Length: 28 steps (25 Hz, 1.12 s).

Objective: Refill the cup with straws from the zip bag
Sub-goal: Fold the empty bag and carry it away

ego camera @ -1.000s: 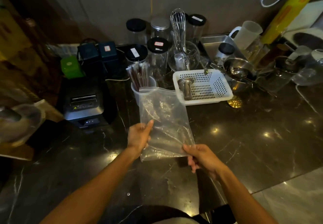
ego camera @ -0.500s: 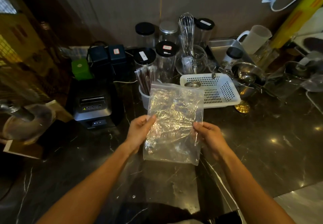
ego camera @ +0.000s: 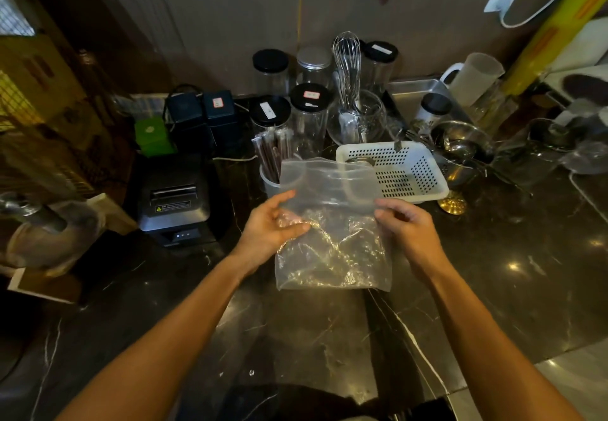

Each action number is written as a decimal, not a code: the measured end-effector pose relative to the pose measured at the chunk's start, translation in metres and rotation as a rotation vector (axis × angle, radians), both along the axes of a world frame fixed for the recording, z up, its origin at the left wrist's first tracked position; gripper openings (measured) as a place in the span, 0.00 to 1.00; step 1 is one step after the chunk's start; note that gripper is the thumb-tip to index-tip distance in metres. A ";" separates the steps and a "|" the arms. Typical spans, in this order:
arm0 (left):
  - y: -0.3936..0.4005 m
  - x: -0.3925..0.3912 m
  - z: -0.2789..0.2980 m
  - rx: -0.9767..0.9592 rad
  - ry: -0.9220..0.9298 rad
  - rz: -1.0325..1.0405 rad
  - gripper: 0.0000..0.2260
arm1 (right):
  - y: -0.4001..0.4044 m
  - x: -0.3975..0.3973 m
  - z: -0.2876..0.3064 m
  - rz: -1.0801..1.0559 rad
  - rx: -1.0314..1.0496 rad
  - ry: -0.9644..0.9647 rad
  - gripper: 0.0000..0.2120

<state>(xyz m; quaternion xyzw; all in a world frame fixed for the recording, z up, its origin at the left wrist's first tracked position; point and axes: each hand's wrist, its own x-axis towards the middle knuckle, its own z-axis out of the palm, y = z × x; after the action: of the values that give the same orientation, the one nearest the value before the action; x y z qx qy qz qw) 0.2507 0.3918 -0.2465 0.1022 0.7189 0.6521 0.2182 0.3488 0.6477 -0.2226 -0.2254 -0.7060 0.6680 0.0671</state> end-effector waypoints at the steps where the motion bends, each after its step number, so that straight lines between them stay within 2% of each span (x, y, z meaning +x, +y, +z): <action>1: 0.000 -0.001 0.002 -0.016 0.004 -0.019 0.32 | 0.002 0.001 0.006 0.086 -0.016 -0.012 0.12; 4: -0.004 -0.006 0.010 -0.052 0.006 -0.071 0.30 | 0.006 0.003 0.018 0.199 0.039 -0.032 0.17; 7: -0.006 -0.011 0.018 -0.123 0.122 -0.105 0.14 | 0.013 0.002 0.018 0.177 0.240 -0.022 0.10; 8: -0.006 -0.013 0.019 -0.149 0.164 -0.112 0.11 | 0.014 0.002 0.016 0.181 0.273 -0.018 0.06; 11: -0.004 -0.017 0.022 -0.212 0.232 -0.056 0.08 | 0.018 0.002 0.018 0.144 0.238 -0.012 0.03; 14: -0.002 -0.018 0.024 -0.076 0.166 -0.021 0.04 | 0.018 0.000 0.019 0.127 0.135 0.007 0.03; 16: 0.000 -0.016 0.026 0.048 0.082 -0.012 0.06 | 0.018 -0.002 0.018 0.116 0.091 -0.010 0.03; 18: 0.003 -0.013 0.029 0.066 0.040 -0.004 0.09 | 0.020 -0.002 0.015 0.135 0.054 -0.044 0.04; 21: 0.008 -0.015 0.036 -0.103 0.138 -0.066 0.08 | 0.022 0.000 0.015 0.323 0.077 -0.105 0.10; 25: 0.012 -0.025 0.052 -0.198 0.188 -0.255 0.05 | 0.014 0.000 0.020 0.504 0.169 -0.154 0.08; 28: 0.018 -0.027 0.058 -0.254 0.239 -0.410 0.04 | 0.005 -0.003 0.020 0.578 0.080 -0.173 0.10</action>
<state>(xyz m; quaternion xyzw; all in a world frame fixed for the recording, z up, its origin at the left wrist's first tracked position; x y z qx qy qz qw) 0.2240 0.4101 -0.1880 0.2937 0.7798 0.4820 0.2706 0.3455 0.6530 -0.2023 -0.0686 -0.7698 0.6093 -0.1774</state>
